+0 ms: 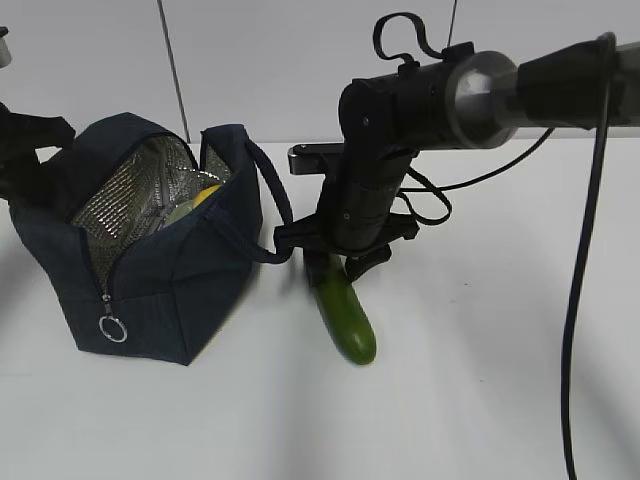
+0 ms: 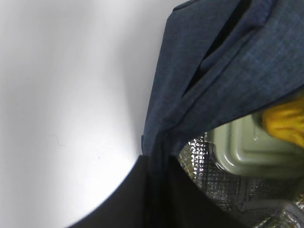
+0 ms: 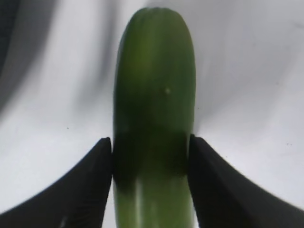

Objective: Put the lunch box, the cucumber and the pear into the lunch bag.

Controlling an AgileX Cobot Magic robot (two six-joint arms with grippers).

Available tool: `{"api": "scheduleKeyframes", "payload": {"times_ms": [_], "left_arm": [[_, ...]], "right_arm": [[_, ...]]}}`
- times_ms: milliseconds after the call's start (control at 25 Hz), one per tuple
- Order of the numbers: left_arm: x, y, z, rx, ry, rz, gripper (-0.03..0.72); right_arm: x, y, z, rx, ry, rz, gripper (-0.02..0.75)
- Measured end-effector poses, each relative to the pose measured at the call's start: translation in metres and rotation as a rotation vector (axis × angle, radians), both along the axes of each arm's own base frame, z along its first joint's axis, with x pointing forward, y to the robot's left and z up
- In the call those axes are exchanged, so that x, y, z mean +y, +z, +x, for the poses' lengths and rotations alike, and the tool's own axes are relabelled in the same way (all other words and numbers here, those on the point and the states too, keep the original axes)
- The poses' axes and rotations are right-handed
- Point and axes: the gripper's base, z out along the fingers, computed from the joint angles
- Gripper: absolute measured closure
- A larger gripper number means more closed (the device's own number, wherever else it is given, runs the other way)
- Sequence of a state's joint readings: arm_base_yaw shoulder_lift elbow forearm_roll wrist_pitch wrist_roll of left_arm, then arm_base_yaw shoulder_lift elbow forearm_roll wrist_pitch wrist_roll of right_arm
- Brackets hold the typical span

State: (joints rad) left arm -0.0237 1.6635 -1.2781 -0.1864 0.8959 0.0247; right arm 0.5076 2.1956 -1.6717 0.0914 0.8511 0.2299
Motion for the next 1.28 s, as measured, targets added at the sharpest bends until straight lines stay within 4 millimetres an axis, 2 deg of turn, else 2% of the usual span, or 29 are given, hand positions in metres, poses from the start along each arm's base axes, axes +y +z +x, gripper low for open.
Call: {"api": "scheduleKeyframes", "payload": {"times_ms": [720, 960, 1280], "left_arm": [[-0.0006, -0.0001, -0.0006, 0.007, 0.001, -0.007, 0.676], [-0.0008, -0.0001, -0.0006, 0.008, 0.002, -0.011, 0.676], [-0.0011, -0.0001, -0.0007, 0.009, 0.003, -0.014, 0.676]], "right_arm": [[-0.0011, -0.0018, -0.0015, 0.033, 0.024, -0.028, 0.355], [-0.0025, -0.0002, -0.0014, 0.036, 0.036, -0.051, 0.412], [-0.0091, 0.0054, -0.0035, 0.035, 0.068, -0.128, 0.428]]}}
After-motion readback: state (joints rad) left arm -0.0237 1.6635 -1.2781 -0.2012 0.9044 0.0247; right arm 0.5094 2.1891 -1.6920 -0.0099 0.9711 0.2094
